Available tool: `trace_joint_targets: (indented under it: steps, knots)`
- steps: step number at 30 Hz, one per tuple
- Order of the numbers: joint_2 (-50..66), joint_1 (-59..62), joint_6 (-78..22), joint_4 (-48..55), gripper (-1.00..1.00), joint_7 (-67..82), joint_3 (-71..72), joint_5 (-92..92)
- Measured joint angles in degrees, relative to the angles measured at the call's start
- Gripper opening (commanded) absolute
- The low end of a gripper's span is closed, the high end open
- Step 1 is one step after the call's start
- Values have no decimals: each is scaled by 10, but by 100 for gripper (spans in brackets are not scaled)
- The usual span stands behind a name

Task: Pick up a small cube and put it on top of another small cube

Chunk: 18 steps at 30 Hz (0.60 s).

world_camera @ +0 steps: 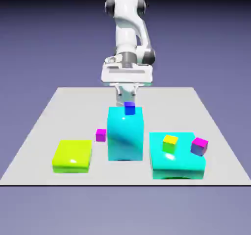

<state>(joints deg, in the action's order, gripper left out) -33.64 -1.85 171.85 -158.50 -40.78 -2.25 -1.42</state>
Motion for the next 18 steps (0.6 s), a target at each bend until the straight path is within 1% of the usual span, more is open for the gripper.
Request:
trace_joint_targets:
  steps: [4,18]
  knots:
    - [-31,-38,-69,75,0,60,-76,-40]
    - [-127,-159,-276,217,0,330,-367,-74]
